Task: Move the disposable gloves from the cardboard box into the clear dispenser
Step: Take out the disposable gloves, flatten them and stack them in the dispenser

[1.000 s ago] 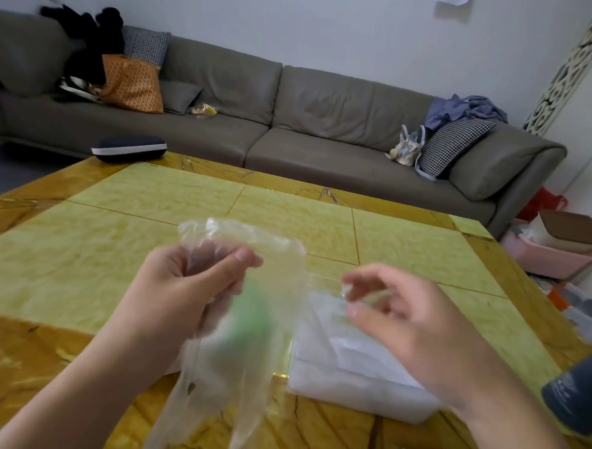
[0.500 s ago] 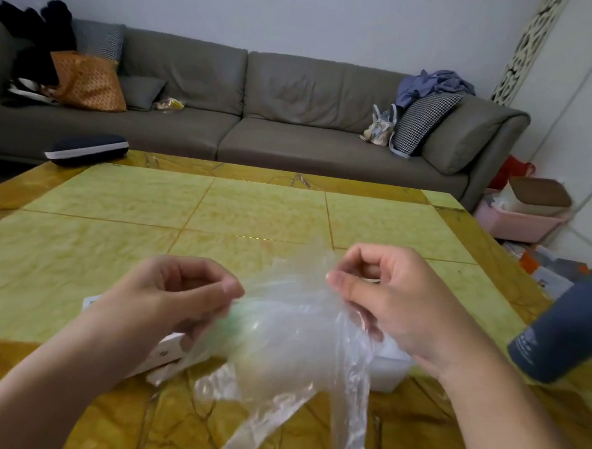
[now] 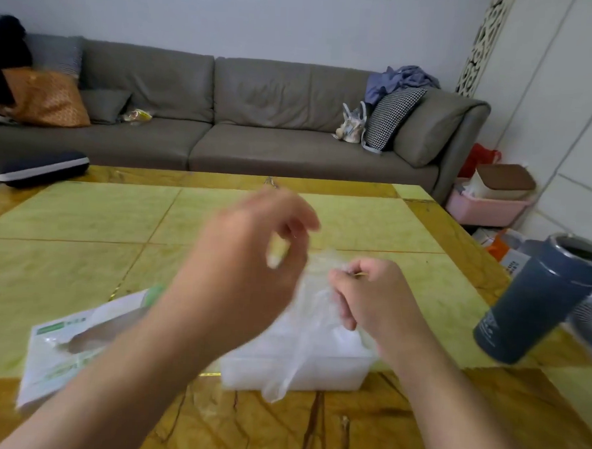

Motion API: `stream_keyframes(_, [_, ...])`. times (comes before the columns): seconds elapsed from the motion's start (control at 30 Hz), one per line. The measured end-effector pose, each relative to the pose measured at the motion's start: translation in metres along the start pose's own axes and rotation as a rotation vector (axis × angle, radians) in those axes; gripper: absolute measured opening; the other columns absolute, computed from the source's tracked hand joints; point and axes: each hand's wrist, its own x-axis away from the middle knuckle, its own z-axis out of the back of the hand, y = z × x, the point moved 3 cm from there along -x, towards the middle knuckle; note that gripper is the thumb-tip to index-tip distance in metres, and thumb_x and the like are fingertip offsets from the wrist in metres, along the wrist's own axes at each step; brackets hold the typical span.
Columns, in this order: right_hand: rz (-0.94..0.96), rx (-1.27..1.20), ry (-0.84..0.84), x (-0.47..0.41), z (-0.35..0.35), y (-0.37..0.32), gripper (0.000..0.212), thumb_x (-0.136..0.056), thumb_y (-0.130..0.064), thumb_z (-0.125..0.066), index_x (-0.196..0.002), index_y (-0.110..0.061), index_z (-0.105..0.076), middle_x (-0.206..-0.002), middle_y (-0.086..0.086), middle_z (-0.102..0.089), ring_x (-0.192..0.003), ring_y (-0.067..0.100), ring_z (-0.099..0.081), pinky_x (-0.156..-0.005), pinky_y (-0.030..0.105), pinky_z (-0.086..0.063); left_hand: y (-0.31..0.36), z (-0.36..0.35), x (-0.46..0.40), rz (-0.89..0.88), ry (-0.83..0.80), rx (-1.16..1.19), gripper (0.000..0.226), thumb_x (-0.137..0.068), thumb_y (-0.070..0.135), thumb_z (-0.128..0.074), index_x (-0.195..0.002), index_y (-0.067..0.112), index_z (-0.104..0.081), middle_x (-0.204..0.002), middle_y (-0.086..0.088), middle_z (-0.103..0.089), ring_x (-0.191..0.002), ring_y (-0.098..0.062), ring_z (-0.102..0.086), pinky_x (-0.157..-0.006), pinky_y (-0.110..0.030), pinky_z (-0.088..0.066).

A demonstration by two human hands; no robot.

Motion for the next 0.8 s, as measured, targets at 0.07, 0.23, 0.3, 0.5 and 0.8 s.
stream_keyframes(0.07, [0.016,0.125,0.027,-0.001,-0.002,0.004,0.021,-0.092,-0.009,-0.061,-0.078,0.006,-0.062,-0.049,0.007,-0.061,-0.036,0.018,-0.05,-0.041,0.026,-0.038,-0.005,-0.043,0.001,0.079,-0.35,-0.125,0.024,-0.102,0.028,-0.055,-0.124,0.031,-0.064,-0.115,0.014,-0.061,-0.101,-0.004,-0.06,-0.089,-0.026,-0.055])
stream_keyframes(0.23, [0.092,0.501,0.104,-0.002,0.006,0.011,0.02,-0.092,-0.021,-0.067,-0.078,-0.008,-0.064,-0.071,0.008,-0.07,-0.065,0.029,-0.069,-0.055,0.039,-0.057,-0.042,-0.091,0.031,0.273,-0.738,-0.352,0.043,-0.103,0.047,-0.05,-0.143,0.032,-0.047,-0.128,0.006,-0.057,-0.12,-0.018,-0.057,-0.097,-0.04,-0.053])
stream_keyframes(0.3, [0.112,0.613,0.124,0.0,0.01,0.012,0.021,-0.093,-0.02,-0.066,-0.073,-0.013,-0.062,-0.069,0.003,-0.067,-0.061,0.025,-0.067,-0.055,0.038,-0.058,-0.053,-0.093,0.035,0.303,-0.763,-0.347,0.053,-0.101,0.054,-0.052,-0.148,0.035,-0.041,-0.128,0.008,-0.057,-0.118,-0.016,-0.057,-0.097,-0.037,-0.053])
stream_keyframes(0.5, [0.09,0.838,0.122,0.0,0.011,0.012,0.014,-0.085,-0.017,-0.072,-0.073,-0.013,-0.066,-0.069,-0.001,-0.068,-0.058,0.023,-0.068,-0.057,0.042,-0.064,-0.068,-0.087,0.029,0.353,-0.834,-0.278,0.069,-0.086,0.068,-0.068,-0.144,0.039,-0.045,-0.115,0.016,-0.062,-0.098,-0.007,-0.061,-0.091,-0.033,-0.055])
stream_keyframes(0.8, [0.234,1.023,0.042,0.018,-0.004,-0.014,0.04,-0.081,0.003,-0.07,-0.111,-0.017,-0.05,-0.107,0.001,-0.052,-0.091,0.021,-0.055,-0.065,0.027,-0.043,-0.073,-0.107,0.022,0.326,-0.953,-0.355,0.045,-0.09,0.021,-0.06,-0.134,0.032,-0.057,-0.117,0.008,-0.062,-0.098,-0.019,-0.065,-0.073,-0.03,-0.054])
